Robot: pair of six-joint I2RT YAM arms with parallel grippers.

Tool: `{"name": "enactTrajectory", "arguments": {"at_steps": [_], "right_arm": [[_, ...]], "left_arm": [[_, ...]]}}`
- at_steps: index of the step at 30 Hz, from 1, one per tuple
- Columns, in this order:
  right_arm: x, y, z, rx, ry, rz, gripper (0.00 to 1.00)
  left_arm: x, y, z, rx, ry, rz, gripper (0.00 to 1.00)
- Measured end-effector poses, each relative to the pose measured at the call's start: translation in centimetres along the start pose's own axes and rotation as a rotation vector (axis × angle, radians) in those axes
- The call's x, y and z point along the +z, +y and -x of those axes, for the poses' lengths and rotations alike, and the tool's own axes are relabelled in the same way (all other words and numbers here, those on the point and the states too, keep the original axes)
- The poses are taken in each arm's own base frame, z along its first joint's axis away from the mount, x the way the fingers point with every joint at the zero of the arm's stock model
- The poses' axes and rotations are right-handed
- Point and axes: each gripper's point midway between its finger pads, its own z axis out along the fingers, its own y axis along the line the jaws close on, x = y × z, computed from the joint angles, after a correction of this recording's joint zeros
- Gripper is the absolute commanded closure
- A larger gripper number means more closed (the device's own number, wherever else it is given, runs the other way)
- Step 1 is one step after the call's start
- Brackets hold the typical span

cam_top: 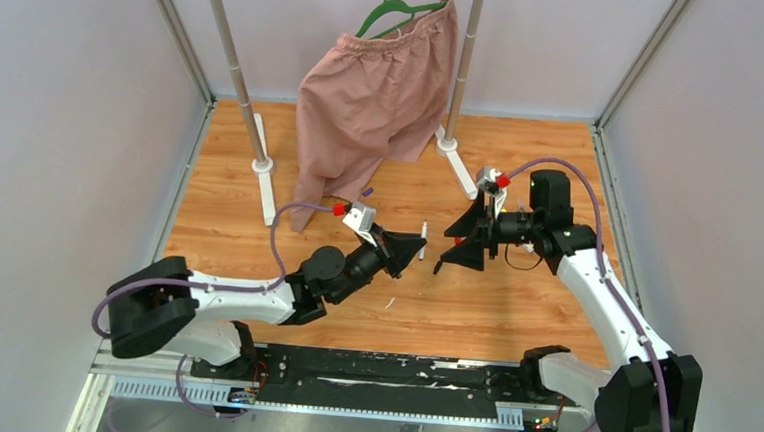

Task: Insert the pens into the pen caps
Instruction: Pick up the pen from the center of the board.

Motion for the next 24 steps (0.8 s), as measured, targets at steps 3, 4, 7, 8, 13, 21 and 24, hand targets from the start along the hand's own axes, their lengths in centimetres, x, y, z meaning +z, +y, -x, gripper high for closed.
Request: {"name": "enactTrajectory", "arguments": {"at_steps": [3,4,7,8,13,21,24], "right_arm": [[0.3,-0.2,-0.6,0.050,-0.017,0.011,0.24],[0.5,-0.3,-0.7,0.066,-0.021,0.013,0.24],[0.7,-0.6,-0.6,0.094,-0.031,0.012,0.25],[0.7,-0.7,-0.5,0.095,-0.035,0.010,0.25],[0.9,-0.8,0.2,0.092,-0.048,0.005,0.29],[1.5,-0.9,0.2,0.104,-0.044,0.008,0.45],[1.6,-0.9,0.3,0.109,-0.044,0.007,0.56]], "left_arm": [[1.0,-0.4,0.7,-0.064,-0.079,-0.016,1.00],[1.2,-0.5,0.9,-0.082,-0.099,-0.020,1.00],[1.8,-0.6,1.3,-0.128,-0.147,-0.032,1.00],[2.0,-0.7,1.4,-0.142,-0.159,-0.037,1.00],[2.7,-1.6,2.4,-0.188,-0.205,-0.065,1.00],[3.1,-2.3,2.6,-0.234,-0.228,-0.091,1.00],[3.2,-2.4,2.4,-0.246,-0.227,-0.094,1.00]]}}
